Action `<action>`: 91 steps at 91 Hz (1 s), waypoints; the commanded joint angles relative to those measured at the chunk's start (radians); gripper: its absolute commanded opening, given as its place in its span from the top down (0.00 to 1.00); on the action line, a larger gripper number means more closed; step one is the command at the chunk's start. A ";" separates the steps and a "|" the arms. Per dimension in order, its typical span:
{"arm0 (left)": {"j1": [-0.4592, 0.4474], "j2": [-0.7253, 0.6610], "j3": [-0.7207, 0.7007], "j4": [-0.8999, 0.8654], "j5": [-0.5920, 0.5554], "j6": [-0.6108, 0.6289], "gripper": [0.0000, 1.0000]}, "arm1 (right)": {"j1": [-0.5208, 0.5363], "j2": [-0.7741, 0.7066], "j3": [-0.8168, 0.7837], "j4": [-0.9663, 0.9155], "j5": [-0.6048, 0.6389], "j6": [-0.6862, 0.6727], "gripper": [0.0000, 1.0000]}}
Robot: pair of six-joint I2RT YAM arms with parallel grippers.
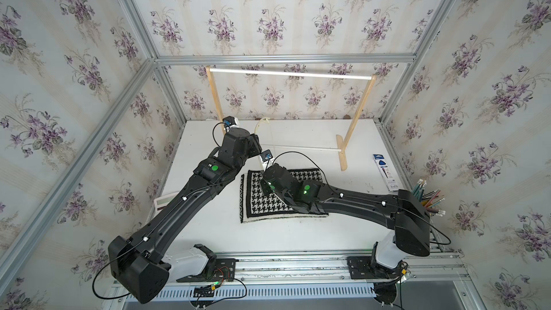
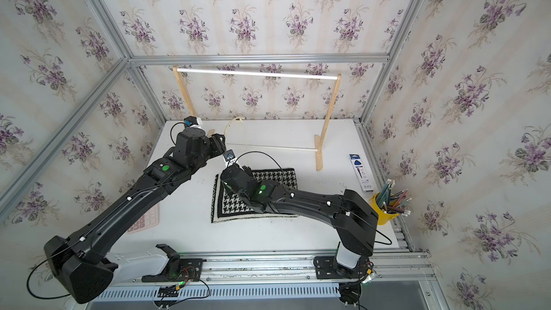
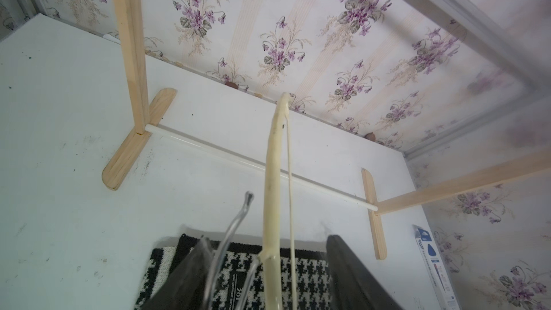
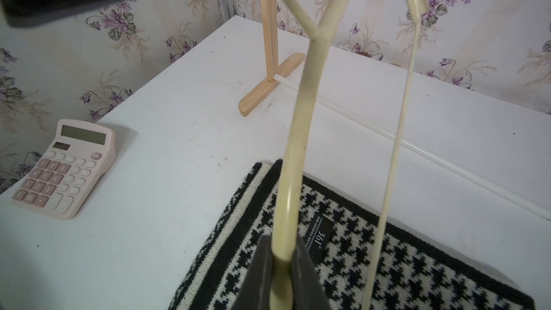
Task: Hang the scarf on the hanger
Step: Adjust the hanger.
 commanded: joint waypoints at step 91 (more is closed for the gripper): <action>-0.010 0.015 -0.015 0.109 0.082 0.004 0.60 | 0.001 -0.076 -0.093 0.288 -0.096 0.014 1.00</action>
